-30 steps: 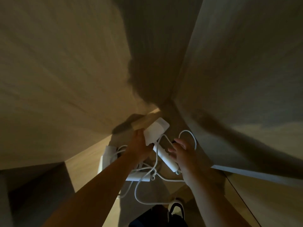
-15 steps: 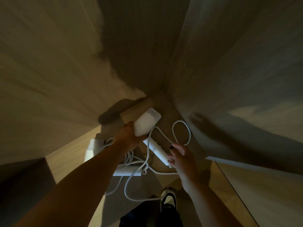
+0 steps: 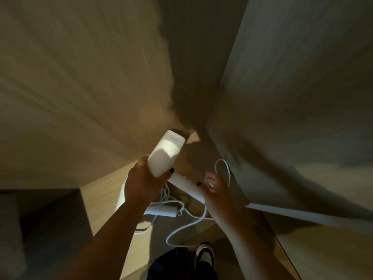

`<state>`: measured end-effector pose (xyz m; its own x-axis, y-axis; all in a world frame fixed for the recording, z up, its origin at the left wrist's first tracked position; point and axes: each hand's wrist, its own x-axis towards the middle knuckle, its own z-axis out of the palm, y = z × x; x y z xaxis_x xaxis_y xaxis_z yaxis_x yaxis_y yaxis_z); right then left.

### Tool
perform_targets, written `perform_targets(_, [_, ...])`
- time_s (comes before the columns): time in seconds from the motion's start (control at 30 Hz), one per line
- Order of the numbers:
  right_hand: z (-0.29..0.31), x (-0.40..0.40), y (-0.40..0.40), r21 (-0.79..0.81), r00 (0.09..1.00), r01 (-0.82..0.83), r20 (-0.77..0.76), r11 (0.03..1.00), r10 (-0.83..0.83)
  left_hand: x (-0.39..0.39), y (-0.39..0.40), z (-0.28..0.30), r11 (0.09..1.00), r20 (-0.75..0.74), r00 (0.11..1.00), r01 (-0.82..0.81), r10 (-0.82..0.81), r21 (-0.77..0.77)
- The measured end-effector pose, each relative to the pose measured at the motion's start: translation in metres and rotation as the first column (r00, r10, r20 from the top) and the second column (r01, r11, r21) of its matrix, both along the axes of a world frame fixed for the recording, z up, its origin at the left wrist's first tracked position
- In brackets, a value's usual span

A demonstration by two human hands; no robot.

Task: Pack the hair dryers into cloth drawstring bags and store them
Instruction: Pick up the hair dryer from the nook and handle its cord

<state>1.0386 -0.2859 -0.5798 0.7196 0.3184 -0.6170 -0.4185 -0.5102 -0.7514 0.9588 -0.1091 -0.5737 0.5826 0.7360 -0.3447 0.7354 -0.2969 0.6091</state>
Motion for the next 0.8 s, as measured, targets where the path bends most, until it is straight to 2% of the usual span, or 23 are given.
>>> perform_targets(0.13, [0.027,-0.002,-0.008,-0.041,0.971,-0.166,0.167,0.985,0.170,-0.010,-0.007,0.050,0.998,0.014,0.998,-0.060,0.060,0.029])
perform_targets(0.2, [0.045,-0.003,-0.013,-0.081,0.915,-0.277,0.281,0.957,0.289,-0.015,-0.012,0.077,0.995,0.065,0.996,-0.062,0.057,0.075])
perform_targets(0.3, [0.075,-0.003,-0.024,-0.215,0.724,-0.363,0.548,0.906,0.420,-0.021,-0.023,0.120,0.988,0.142,0.986,-0.103,0.087,0.112])
perform_targets(0.37, [0.093,0.001,-0.031,-0.306,0.588,-0.403,0.636,0.863,0.500,-0.025,-0.030,0.148,0.984,0.176,0.975,-0.152,0.135,0.089])
perform_targets(0.57, [0.171,0.017,-0.038,-0.466,0.299,-0.461,0.719,0.755,0.627,-0.042,-0.046,0.213,0.961,0.264,0.933,-0.270,0.244,0.066])
perform_targets(0.67, [0.213,0.022,-0.037,-0.484,0.257,-0.529,0.691,0.697,0.676,-0.048,-0.049,0.243,0.948,0.284,0.910,-0.319,0.303,0.010])
perform_targets(0.8, [0.272,0.029,-0.044,-0.482,0.208,-0.555,0.708,0.678,0.675,-0.049,-0.038,0.274,0.942,0.298,0.894,-0.309,0.334,-0.128])
